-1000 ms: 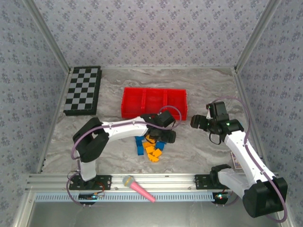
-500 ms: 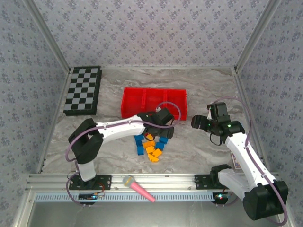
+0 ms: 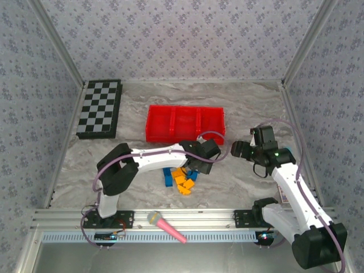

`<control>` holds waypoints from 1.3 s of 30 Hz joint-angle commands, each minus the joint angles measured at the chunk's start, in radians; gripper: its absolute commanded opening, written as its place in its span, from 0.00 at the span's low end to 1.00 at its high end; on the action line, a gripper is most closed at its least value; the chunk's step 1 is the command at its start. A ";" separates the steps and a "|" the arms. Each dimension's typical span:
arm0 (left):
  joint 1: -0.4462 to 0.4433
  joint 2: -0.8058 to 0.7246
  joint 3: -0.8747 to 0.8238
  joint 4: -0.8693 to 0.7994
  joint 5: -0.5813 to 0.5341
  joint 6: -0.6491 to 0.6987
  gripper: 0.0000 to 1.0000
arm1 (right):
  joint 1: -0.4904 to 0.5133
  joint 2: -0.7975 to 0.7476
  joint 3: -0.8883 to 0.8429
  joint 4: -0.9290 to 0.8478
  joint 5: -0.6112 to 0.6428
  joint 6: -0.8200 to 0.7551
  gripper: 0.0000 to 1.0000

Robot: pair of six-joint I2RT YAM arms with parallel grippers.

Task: Sort the legos into containers by color
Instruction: Pick up the lego from the center of the table.

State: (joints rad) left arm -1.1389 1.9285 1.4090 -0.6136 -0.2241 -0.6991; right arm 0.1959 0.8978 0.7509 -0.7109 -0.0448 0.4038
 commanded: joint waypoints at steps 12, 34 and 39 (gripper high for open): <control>0.017 0.077 0.015 -0.002 -0.015 -0.047 0.65 | -0.037 -0.059 -0.026 -0.048 0.013 0.003 0.84; 0.031 0.054 -0.005 0.049 0.043 -0.039 0.28 | -0.048 -0.072 -0.032 -0.048 0.027 -0.001 0.84; 0.036 -0.072 0.034 -0.008 -0.037 0.010 0.29 | -0.050 -0.088 -0.032 -0.049 0.022 -0.001 0.83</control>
State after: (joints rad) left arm -1.1076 1.9781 1.4078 -0.5823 -0.1921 -0.7235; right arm 0.1528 0.8299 0.7315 -0.7361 -0.0372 0.4034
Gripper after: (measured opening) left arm 0.442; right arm 0.834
